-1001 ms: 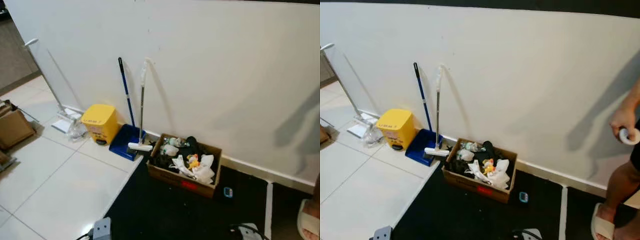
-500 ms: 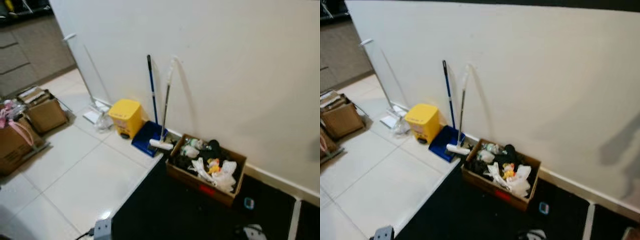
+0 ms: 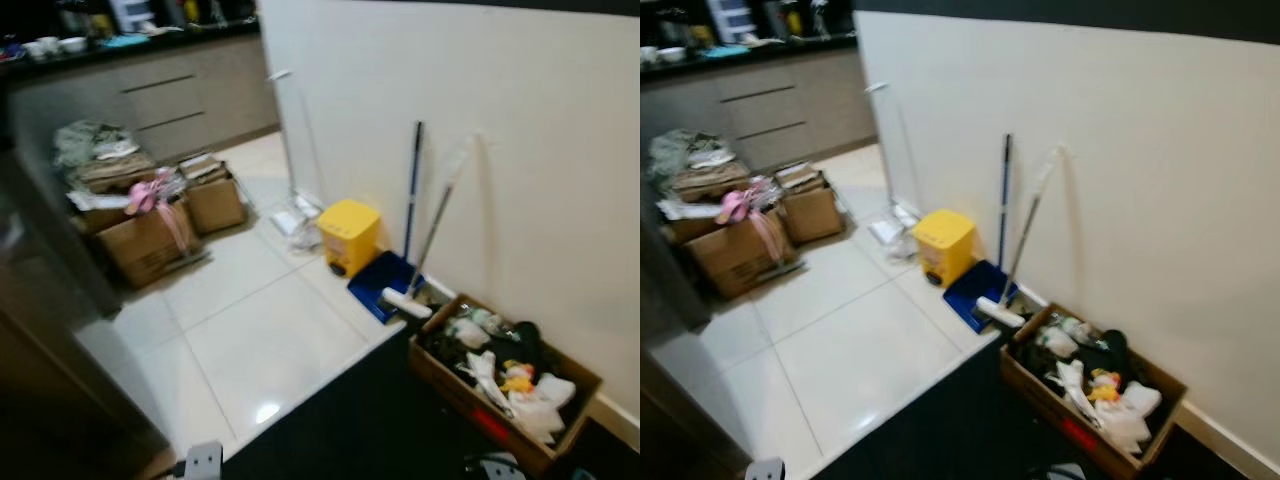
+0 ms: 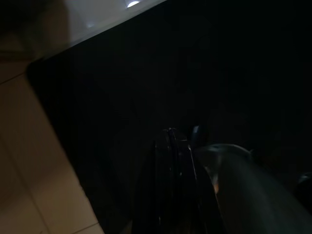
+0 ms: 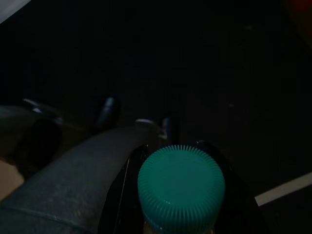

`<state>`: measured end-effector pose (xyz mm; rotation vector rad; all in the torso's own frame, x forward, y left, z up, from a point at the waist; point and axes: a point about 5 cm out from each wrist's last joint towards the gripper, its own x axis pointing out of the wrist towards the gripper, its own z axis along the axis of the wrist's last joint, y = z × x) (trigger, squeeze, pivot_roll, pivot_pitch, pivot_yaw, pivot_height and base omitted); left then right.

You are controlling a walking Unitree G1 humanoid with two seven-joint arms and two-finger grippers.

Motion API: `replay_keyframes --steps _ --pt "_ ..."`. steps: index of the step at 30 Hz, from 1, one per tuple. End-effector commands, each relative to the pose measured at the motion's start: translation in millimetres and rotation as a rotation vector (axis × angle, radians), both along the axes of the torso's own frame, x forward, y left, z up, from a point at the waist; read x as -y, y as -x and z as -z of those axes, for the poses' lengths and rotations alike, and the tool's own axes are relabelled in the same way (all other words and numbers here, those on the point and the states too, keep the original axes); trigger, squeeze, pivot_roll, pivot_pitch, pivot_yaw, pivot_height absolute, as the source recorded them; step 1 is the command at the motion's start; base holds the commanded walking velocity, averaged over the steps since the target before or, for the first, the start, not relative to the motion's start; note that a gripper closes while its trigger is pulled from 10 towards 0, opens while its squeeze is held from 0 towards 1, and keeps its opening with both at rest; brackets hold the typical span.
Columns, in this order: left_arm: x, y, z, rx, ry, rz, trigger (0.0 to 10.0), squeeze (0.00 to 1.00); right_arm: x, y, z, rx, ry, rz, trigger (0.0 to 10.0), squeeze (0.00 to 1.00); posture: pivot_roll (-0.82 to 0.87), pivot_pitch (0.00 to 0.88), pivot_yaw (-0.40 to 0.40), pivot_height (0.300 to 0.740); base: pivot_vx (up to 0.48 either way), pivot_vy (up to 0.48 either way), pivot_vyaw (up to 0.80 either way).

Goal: Restocking fridge

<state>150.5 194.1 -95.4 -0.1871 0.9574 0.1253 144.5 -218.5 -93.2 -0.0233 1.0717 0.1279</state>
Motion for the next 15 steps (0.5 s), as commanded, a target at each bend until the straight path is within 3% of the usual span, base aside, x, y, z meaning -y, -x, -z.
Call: replay_keyframes --steps 1,3,7,15 --pt "-2.6 -1.2 -1 -0.008 -0.022 0.02 10.0 0.0 -1.0 1.3 1 -0.008 0.004 -0.014 10.0 0.0 -0.14 0.0 0.062 0.74 0.0 0.0 0.79" --pt "-2.2 -2.4 -1 -0.006 -0.021 0.02 10.0 0.0 -0.7 0.2 0 -0.006 0.007 -0.017 10.0 0.0 -0.14 0.0 0.062 0.74 0.0 0.0 0.79" --pt "2.4 -19.7 -7 0.038 0.02 0.028 10.0 0.0 -3.0 -9.8 -3 0.019 0.013 -0.034 10.0 0.0 -0.15 0.0 0.084 0.74 0.0 0.0 0.79" --pt "3.8 -20.8 -8 0.029 0.043 0.092 10.0 0.0 1.4 -9.8 -4 0.027 0.042 0.001 10.0 0.0 -0.18 0.0 0.12 0.74 0.0 0.0 0.79"
